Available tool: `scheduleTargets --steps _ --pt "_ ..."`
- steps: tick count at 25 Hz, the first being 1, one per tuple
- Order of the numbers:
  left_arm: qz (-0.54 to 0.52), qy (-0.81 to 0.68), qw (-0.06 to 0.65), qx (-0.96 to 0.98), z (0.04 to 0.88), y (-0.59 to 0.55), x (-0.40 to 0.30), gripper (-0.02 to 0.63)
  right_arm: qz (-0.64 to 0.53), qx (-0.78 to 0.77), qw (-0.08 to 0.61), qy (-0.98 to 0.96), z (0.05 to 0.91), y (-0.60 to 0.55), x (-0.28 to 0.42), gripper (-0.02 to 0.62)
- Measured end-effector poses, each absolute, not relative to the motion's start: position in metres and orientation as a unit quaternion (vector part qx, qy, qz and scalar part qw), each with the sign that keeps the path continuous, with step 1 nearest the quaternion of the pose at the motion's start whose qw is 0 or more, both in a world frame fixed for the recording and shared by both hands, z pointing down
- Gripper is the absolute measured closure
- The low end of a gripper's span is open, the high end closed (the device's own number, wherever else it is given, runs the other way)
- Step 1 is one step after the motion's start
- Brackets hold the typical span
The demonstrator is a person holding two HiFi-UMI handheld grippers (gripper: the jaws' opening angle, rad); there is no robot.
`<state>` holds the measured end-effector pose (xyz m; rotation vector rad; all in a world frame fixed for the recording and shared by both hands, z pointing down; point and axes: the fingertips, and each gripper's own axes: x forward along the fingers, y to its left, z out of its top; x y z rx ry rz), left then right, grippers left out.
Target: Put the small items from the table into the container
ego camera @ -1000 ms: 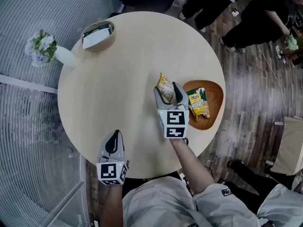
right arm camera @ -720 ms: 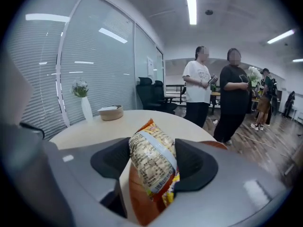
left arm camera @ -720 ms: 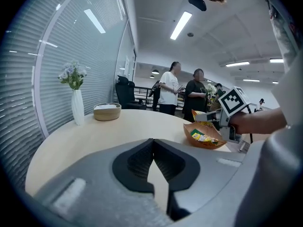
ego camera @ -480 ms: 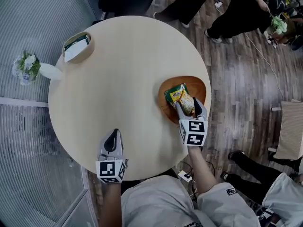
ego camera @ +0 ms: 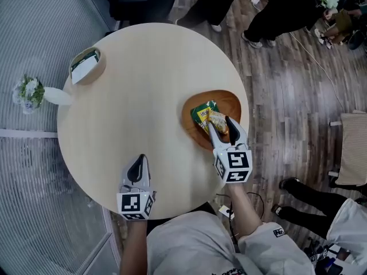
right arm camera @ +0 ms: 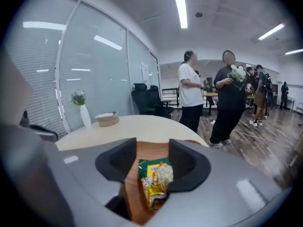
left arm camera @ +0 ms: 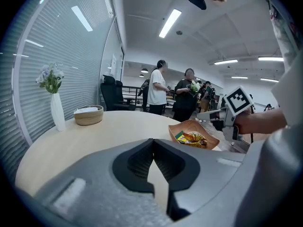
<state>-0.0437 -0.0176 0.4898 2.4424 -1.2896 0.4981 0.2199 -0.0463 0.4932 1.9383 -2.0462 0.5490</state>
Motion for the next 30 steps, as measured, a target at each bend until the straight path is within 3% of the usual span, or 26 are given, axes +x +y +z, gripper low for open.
scheduleTargets --steps 2,3,7,15,30 --pt "0.174 -0.453 0.165 0.859 0.490 -0.017 -0.042 0.618 0.178 0.650 0.087 -0.733 0.465 -0.044 0.200 0.539" --pt "0.172 -0.453 0.164 0.860 0.489 -0.016 -0.041 0.617 0.176 0.634 0.064 -0.750 0.455 -0.044 0.187 0.594" --pt "0.165 -0.453 0.159 0.862 0.484 -0.012 -0.038 0.617 0.228 0.558 0.006 -0.798 0.447 -0.039 0.127 0.594" --pt "0.160 -0.466 0.149 0.857 0.469 -0.011 -0.050 0.618 0.274 0.472 0.063 -0.835 0.477 -0.009 0.029 0.595" --pt "0.167 -0.476 0.150 0.851 0.471 -0.002 -0.062 0.618 0.290 0.453 0.074 -0.840 0.488 0.006 0.015 0.595"
